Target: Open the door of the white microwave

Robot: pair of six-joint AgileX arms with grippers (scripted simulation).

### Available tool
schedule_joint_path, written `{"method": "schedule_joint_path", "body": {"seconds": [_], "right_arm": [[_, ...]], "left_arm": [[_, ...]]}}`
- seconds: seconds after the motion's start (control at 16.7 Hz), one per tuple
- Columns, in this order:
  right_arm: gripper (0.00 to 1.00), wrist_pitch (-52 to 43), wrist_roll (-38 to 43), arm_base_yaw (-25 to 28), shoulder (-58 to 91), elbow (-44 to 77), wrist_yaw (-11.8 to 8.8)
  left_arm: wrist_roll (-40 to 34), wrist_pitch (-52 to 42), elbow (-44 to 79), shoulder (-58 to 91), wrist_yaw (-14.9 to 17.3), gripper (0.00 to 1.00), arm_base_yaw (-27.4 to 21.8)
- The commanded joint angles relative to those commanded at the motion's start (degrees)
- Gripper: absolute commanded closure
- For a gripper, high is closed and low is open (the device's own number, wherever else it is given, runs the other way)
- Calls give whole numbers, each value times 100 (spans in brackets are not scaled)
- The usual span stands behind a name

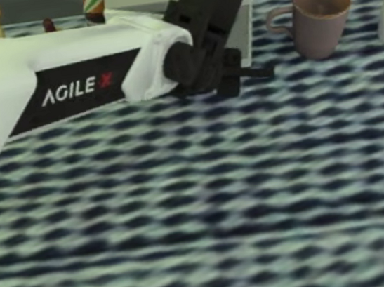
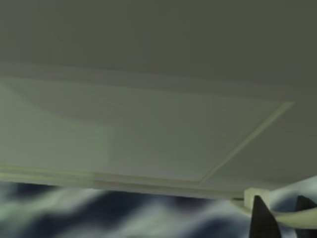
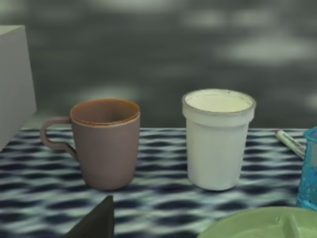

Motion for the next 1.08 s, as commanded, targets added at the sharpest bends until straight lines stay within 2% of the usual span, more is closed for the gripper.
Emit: {"method": "schedule_joint_path", "body": {"seconds": [1.08], "right_arm": [[0,0,0,0,0,0,0]], "left_arm": [[74,30,-96,-35,37,100,26]]}}
